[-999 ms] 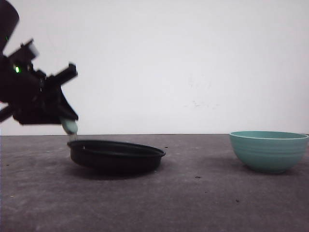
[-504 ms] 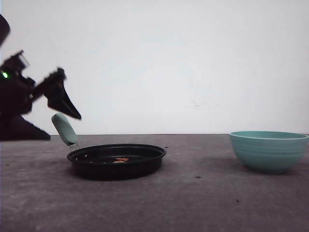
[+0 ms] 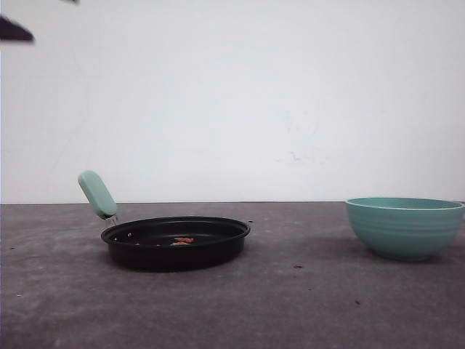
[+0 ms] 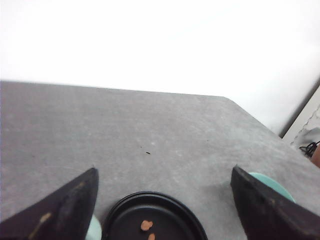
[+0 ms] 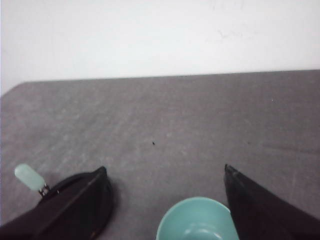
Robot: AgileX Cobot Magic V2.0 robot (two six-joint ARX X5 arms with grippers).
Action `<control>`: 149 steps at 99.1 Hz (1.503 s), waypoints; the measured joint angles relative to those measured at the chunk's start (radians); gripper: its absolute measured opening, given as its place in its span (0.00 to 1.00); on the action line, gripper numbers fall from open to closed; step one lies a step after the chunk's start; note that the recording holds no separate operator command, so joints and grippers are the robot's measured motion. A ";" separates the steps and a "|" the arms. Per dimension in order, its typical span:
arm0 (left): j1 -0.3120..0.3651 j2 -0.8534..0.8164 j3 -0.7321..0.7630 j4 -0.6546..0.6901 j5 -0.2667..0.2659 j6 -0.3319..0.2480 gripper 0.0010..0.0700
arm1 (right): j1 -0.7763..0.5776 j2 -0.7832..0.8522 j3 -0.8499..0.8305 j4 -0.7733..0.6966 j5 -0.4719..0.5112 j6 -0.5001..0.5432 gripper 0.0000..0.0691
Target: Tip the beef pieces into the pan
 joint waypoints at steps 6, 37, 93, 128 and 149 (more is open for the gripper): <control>0.000 -0.061 0.000 -0.060 -0.017 0.021 0.70 | 0.000 -0.002 0.000 -0.006 0.000 -0.023 0.63; 0.000 -0.196 0.000 -0.154 -0.026 0.045 0.03 | 0.000 -0.002 0.000 -0.012 0.000 -0.074 0.02; 0.000 -0.217 0.000 -0.165 -0.026 0.045 0.02 | 0.000 -0.002 0.000 -0.009 0.000 -0.077 0.01; 0.000 -0.217 0.000 -0.195 -0.092 0.126 0.02 | 0.000 -0.002 0.000 -0.009 0.000 -0.078 0.01; 0.060 -0.286 -0.064 -0.281 -0.401 0.170 0.02 | 0.000 -0.002 0.000 -0.009 0.000 -0.078 0.01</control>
